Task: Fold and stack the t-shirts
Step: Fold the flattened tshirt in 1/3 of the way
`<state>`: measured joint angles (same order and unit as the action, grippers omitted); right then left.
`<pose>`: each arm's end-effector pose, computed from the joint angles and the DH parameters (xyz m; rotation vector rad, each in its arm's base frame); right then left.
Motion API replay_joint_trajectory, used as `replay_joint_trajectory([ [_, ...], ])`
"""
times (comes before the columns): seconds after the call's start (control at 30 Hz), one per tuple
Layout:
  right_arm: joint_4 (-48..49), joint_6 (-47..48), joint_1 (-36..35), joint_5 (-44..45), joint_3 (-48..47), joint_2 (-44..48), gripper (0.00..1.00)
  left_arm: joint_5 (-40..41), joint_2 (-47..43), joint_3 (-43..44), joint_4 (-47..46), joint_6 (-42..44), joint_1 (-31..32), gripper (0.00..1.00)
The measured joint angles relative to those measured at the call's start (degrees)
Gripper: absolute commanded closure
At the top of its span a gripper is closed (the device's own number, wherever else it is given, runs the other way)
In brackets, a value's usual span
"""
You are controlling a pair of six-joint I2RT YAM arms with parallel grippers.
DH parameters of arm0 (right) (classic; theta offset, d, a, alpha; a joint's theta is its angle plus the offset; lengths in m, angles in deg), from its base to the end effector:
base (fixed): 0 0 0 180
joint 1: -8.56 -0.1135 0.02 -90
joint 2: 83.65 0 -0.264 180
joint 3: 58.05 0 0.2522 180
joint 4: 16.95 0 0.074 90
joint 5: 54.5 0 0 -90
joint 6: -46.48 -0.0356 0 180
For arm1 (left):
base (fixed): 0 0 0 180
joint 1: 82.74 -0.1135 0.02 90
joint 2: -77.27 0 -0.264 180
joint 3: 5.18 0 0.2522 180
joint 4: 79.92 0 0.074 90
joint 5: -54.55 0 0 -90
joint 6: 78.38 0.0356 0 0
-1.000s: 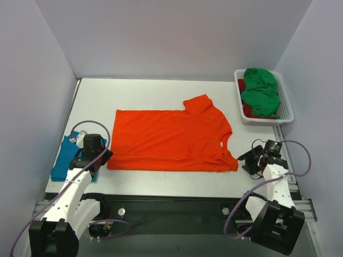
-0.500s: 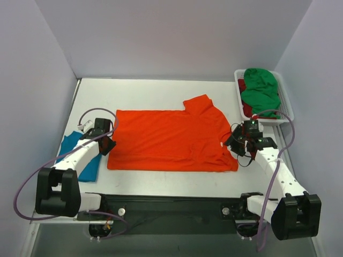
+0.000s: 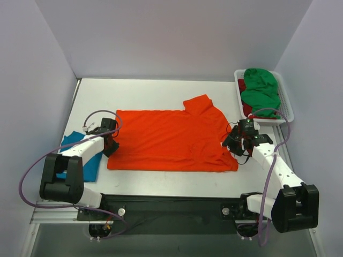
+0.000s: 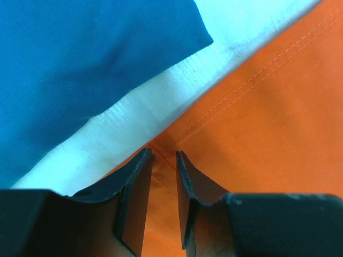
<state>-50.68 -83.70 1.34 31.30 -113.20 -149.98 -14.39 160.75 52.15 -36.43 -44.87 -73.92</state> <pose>0.2368 0.0326 0.2291 0.6473 2.3171 0.4822 0.2527 -0.0263 0.1641 -1.1491 2.3826 0.1576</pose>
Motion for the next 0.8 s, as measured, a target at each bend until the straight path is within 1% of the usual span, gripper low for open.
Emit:
replay_joint_trajectory([
  [0.1, 0.02, 0.00, 0.00, 0.02, 0.00, -0.31, 0.56, 0.20, 0.00, -0.02, 0.00, -0.17, 0.09, 0.71],
  [0.17, 0.04, 0.00, 0.00, 0.02, 0.00, -0.50, 0.56, 0.26, 0.00, -0.02, -0.02, -0.24, 0.09, 0.77],
  [0.2, 0.07, 0.00, 0.00, 0.00, 0.00, -0.63, 0.56, 0.28, 0.00, -0.02, 0.00, -0.22, 0.09, 0.83],
  [0.27, 0.07, 0.00, 0.00, 0.02, 0.02, -0.87, 0.57, 0.35, 0.00, -0.02, -0.07, -0.13, 0.11, 0.88],
  [0.3, 0.09, 0.00, 0.00, 0.02, 0.00, -0.94, 0.57, 0.35, 0.00, -0.02, -0.09, 0.02, 0.11, 0.96],
  [0.33, 0.13, 0.00, 0.00, 0.00, 0.02, -0.96, 0.57, 0.35, 0.00, -0.02, -0.15, 0.02, 0.11, 0.99],
  [0.57, 0.50, 0.15, 0.00, 0.07, 0.02, -0.96, 0.56, 0.09, -0.55, -0.02, -0.31, 0.81, 0.11, 1.00],
  [0.8, 0.87, 1.46, 0.00, 0.42, 0.00, -2.03, 0.56, -0.04, -4.35, -0.02, 0.07, 1.49, 0.11, 1.00],
])
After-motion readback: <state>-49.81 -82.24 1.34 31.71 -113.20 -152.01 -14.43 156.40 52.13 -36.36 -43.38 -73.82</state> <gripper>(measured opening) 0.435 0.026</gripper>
